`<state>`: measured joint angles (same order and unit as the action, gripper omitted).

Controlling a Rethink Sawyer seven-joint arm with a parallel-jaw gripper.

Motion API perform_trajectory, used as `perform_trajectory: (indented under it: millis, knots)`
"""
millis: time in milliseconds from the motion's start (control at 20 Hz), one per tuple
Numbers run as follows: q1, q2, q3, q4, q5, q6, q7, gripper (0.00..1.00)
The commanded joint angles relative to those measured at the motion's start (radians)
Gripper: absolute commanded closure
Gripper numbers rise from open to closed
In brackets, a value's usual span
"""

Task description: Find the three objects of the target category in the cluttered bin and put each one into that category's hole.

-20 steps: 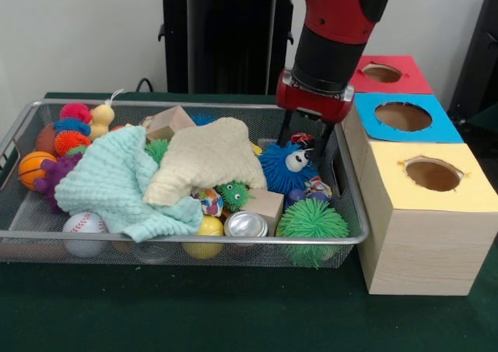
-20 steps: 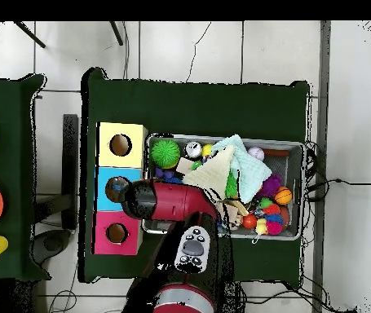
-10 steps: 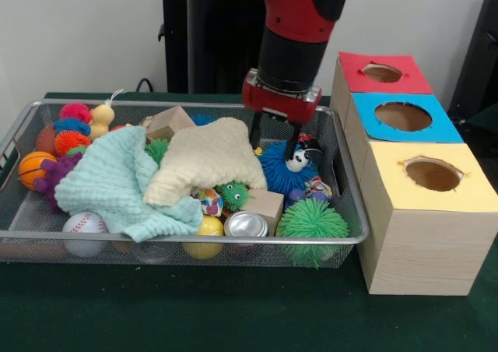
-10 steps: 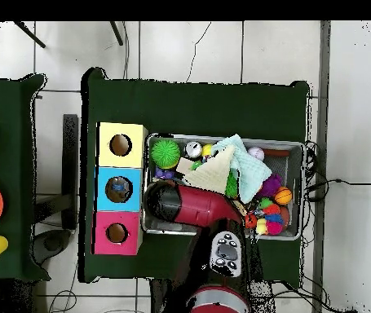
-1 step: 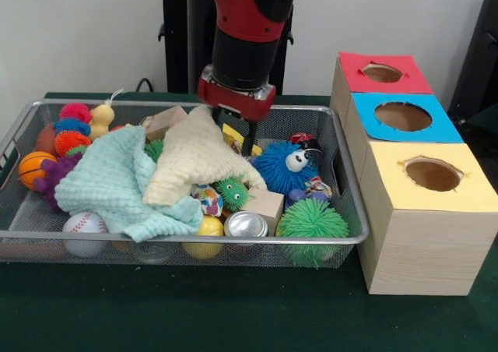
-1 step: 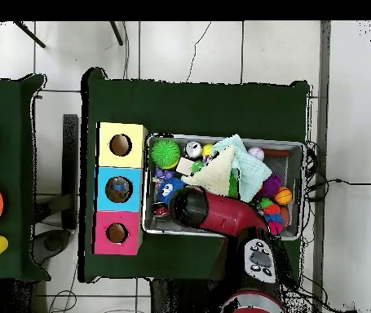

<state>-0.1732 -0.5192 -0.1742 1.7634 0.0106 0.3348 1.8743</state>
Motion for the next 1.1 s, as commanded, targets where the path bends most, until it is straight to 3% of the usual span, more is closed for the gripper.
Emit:
perform_trajectory:
  millis: [50,300,650,850,900,1100]
  knots:
    - [-0.012,0.008,0.074,0.021,-0.064,-0.064,0.061,0.00]
    - [-0.013,-0.001,0.056,0.006,-0.076,-0.076,0.080,0.00]
    - [-0.168,-0.098,0.106,0.044,-0.114,-0.034,-0.013,0.00]
    - [-0.149,-0.087,0.099,0.028,-0.147,-0.043,0.004,0.00]
    - [-0.149,-0.085,0.108,0.034,-0.152,-0.038,0.022,1.00]
    - [-0.110,-0.083,0.099,0.044,-0.142,-0.085,0.083,1.00]
